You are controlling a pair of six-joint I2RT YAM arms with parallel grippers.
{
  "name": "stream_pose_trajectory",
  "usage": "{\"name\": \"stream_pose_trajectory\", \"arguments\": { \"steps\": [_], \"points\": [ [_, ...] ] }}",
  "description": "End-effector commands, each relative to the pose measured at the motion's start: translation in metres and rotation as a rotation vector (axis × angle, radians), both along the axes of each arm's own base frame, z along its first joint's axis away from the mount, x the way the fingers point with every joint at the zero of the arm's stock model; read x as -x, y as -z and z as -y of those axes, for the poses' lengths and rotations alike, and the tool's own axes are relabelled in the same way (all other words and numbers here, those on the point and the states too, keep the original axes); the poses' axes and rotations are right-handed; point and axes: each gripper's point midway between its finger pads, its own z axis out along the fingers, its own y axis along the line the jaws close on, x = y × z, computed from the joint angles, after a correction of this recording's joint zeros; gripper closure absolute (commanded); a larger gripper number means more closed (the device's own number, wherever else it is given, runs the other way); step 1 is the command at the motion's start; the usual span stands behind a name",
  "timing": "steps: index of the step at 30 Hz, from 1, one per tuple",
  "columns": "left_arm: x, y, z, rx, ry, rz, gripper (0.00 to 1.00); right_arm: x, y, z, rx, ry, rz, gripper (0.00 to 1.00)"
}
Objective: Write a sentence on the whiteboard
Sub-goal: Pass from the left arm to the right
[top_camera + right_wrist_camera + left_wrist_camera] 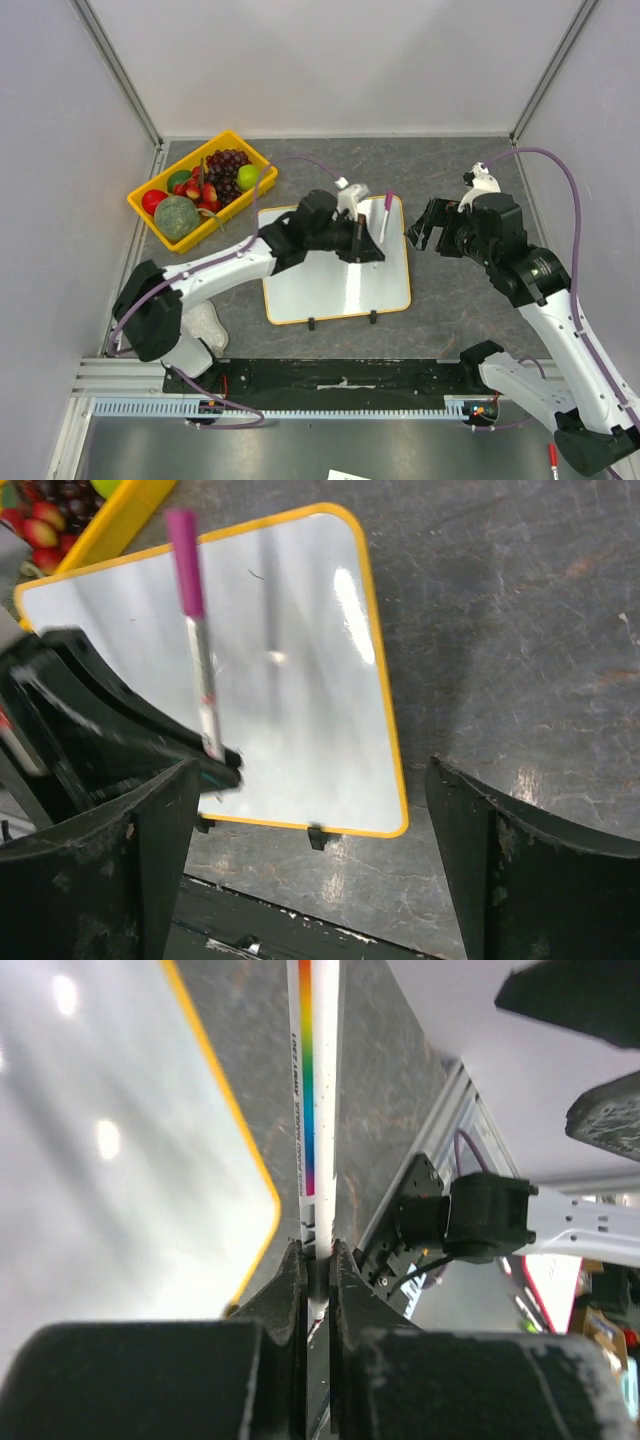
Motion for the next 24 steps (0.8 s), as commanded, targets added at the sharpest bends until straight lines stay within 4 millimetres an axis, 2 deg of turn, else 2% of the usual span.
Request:
{"name": "stream_pose_trajectory", "arguments": {
  "steps": [1, 2, 5, 8, 10, 11, 13, 15, 19, 23, 24],
  "points": [
    [-0.017, -0.045, -0.051, 0.036, -0.056, 0.107, 0.98, 0.002, -0.040, -0.020, -0.074, -0.135, 0.162, 0.02],
    [-0.024, -0.050, -0.065, 0.037, -0.078, 0.115, 0.98, 0.005, -0.047, -0.028, -0.099, -0.185, 0.194, 0.02],
    [-0.030, -0.067, -0.101, 0.040, -0.118, 0.150, 0.98, 0.009, -0.065, -0.044, -0.148, -0.285, 0.266, 0.02],
    [-0.025, -0.089, -0.131, 0.048, -0.135, 0.208, 0.98, 0.010, -0.075, -0.064, -0.215, -0.388, 0.286, 0.02],
    [-0.014, -0.104, -0.144, 0.060, -0.101, 0.259, 0.98, 0.011, -0.082, -0.078, -0.278, -0.452, 0.298, 0.02],
    [-0.006, -0.112, -0.148, 0.068, -0.067, 0.281, 0.98, 0.014, -0.087, -0.087, -0.322, -0.495, 0.304, 0.02],
    [0.010, -0.124, -0.152, 0.077, -0.010, 0.309, 0.98, 0.018, -0.113, -0.103, -0.423, -0.583, 0.377, 0.02],
    [0.028, -0.137, -0.154, 0.111, 0.063, 0.328, 0.98, 0.023, -0.127, -0.115, -0.493, -0.644, 0.398, 0.02],
    [0.057, -0.157, -0.153, 0.188, 0.177, 0.337, 0.98, 0.030, -0.141, -0.139, -0.533, -0.736, 0.407, 0.02],
    [0.067, -0.164, -0.154, 0.227, 0.217, 0.345, 0.98, 0.044, -0.156, -0.166, -0.564, -0.844, 0.440, 0.02],
    [0.069, -0.164, -0.154, 0.232, 0.223, 0.344, 0.98, 0.047, -0.156, -0.172, -0.571, -0.866, 0.442, 0.05]
  ]
}}
